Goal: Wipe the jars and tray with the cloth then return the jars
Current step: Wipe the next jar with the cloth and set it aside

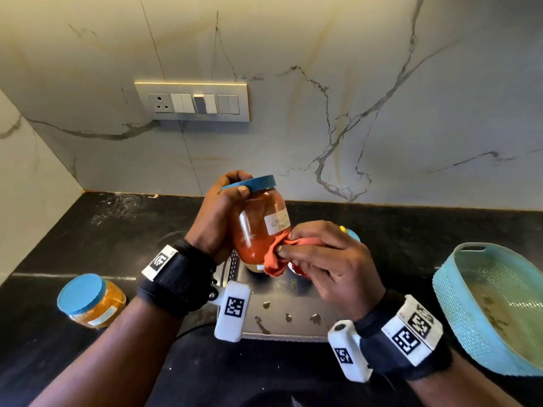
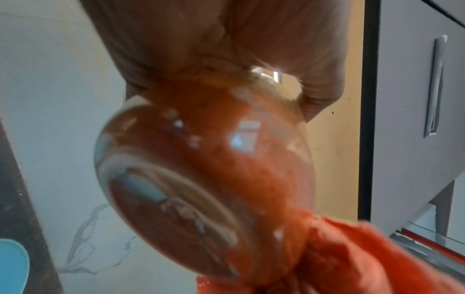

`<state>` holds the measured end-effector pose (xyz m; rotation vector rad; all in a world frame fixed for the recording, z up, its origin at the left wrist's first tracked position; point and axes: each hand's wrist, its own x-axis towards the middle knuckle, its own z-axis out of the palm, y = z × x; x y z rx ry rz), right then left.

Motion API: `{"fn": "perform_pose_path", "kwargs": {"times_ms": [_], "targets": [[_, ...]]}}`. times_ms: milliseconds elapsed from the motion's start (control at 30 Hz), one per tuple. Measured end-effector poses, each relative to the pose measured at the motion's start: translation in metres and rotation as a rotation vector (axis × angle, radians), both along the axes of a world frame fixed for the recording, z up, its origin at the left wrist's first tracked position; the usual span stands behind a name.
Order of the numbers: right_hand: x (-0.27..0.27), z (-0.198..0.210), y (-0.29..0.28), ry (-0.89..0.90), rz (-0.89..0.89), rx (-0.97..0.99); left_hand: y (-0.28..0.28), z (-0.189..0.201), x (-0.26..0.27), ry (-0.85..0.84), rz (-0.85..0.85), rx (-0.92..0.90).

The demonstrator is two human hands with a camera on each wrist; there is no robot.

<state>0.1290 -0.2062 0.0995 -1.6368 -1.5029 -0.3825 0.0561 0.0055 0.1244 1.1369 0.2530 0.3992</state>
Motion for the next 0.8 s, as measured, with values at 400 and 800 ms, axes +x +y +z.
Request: {"fn": "perform_pose_path", "kwargs": {"times_ms": [400,800], "targets": [[-0.033,-0.017,0.035,0.001,0.168,-0.189,0.027,-0.006,-0.081,0.118,0.216,0.269],[-0.059,-0.047,0.073,0.155,0.175,-0.126,0.127,-0.04,-0.174,0.716,0.113,1.194]]}}
